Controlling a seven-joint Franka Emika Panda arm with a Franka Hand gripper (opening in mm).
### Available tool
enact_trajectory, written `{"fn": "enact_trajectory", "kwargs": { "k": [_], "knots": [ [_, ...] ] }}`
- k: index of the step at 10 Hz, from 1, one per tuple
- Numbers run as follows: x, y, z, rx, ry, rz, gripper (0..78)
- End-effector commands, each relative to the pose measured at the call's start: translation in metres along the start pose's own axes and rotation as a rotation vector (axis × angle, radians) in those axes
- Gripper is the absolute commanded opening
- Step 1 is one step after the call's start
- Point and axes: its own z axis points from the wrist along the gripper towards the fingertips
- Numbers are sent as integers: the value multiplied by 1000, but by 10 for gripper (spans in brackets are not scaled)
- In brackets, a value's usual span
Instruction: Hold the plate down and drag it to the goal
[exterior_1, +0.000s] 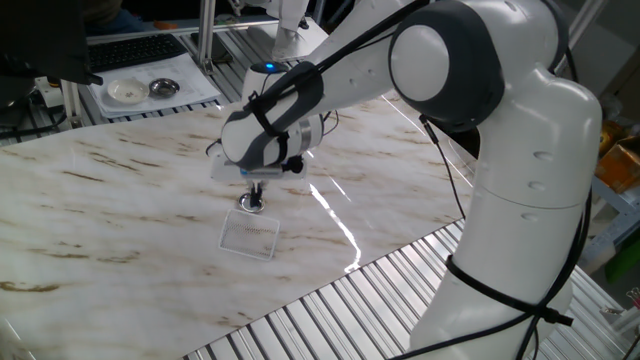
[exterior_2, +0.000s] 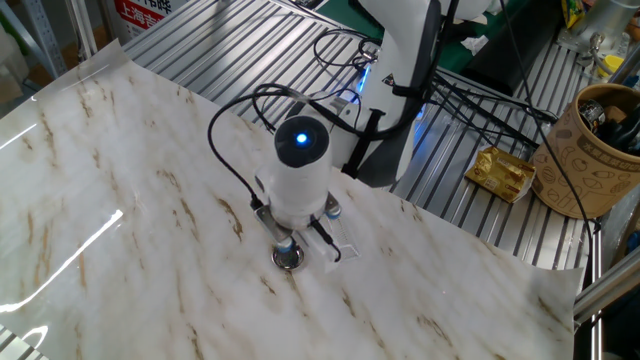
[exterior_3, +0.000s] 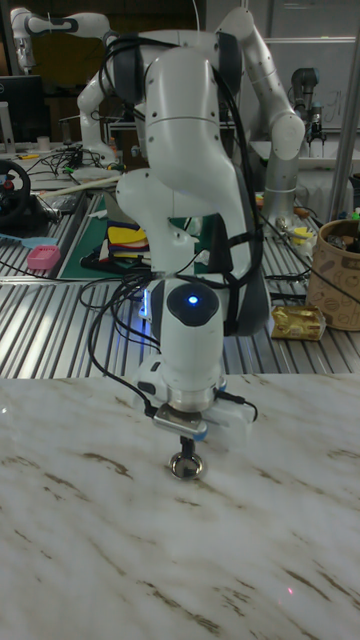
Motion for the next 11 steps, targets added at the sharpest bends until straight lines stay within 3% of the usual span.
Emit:
{"fn": "enact_trajectory", "kwargs": {
  "k": [1, 4, 6, 11],
  "knots": [
    [-31, 8, -20, -2, -3, 0, 0],
    [-44, 9, -22, -4, -12, -5, 0],
    [-56, 6, -14, -9, -27, -16, 0],
    [-63, 7, -5, -15, -43, -19, 0]
  ]
}}
